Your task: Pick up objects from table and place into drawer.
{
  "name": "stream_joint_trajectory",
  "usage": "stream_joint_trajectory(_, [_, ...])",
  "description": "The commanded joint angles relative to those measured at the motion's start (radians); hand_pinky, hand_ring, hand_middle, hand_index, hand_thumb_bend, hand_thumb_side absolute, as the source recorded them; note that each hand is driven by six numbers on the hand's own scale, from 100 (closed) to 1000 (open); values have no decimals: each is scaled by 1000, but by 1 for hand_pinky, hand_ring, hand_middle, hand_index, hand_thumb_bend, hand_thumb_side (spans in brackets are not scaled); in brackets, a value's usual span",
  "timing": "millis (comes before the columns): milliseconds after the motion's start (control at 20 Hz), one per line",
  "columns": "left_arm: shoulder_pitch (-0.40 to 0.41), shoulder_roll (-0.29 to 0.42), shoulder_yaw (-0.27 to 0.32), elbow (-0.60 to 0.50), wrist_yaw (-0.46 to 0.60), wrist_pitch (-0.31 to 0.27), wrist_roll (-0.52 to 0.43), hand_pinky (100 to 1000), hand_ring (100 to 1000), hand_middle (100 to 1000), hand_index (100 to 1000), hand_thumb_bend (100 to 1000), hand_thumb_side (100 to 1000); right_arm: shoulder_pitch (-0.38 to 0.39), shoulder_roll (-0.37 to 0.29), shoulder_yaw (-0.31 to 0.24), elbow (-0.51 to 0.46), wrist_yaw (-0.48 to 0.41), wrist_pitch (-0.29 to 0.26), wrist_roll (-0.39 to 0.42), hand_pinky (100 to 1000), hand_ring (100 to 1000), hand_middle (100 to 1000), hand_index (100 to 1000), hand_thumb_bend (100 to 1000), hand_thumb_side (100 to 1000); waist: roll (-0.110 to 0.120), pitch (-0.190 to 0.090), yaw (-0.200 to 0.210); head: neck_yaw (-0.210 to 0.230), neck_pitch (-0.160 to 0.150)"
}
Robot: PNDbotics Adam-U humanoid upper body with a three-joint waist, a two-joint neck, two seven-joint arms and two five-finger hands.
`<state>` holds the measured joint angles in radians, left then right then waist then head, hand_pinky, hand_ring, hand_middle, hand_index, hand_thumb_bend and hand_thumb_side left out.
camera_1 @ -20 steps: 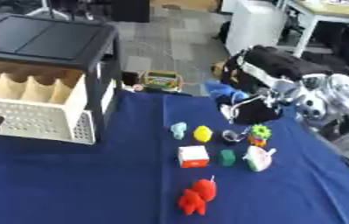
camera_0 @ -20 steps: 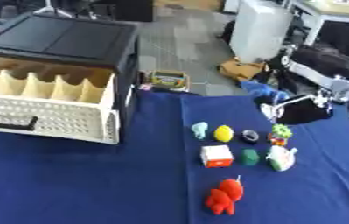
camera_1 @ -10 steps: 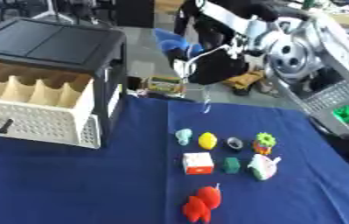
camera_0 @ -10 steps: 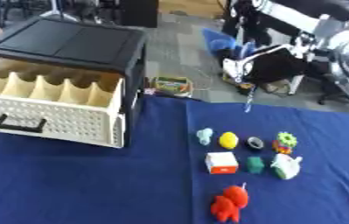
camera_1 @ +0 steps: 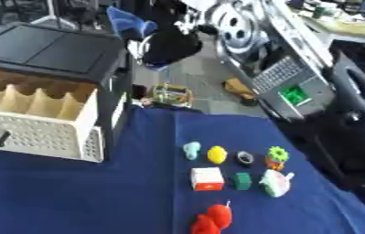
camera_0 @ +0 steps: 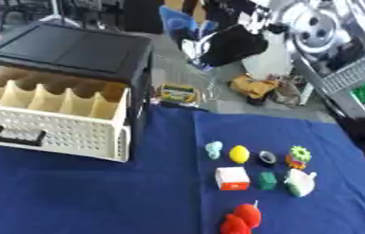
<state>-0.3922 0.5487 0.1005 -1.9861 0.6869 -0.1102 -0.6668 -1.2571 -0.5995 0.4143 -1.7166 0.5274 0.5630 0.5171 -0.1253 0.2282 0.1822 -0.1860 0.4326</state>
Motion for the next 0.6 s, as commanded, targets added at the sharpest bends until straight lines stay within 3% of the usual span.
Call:
stream_joint_trajectory(50, [-22,6,0,-14,5,8,-5,549,462,584,764,100,1000,-48,44,-9,75,31,-10,-11,499,503,133,329,100,199,9,-11,6,-13,-25])
stream_joint_trajectory(350, [-40,-5,-2,-14,3,16,-15,549,462,585,763,100,1000,-116,143,-24,193,58,-38,-40,496,497,128,328,100,199,6,6,27,-28,-48])
stream_joint_trajectory(400, [-41,-6,-2,-14,2,17,-16,549,461,585,763,100,1000,-127,157,-28,203,60,-41,-44,495,496,127,328,100,232,5,8,28,-29,-49])
stream_joint_trajectory(600, [-46,-11,-3,-14,-2,28,-20,549,462,585,763,100,1000,-155,203,-36,235,62,-46,-56,494,495,126,329,100,199,2,10,32,-33,-47])
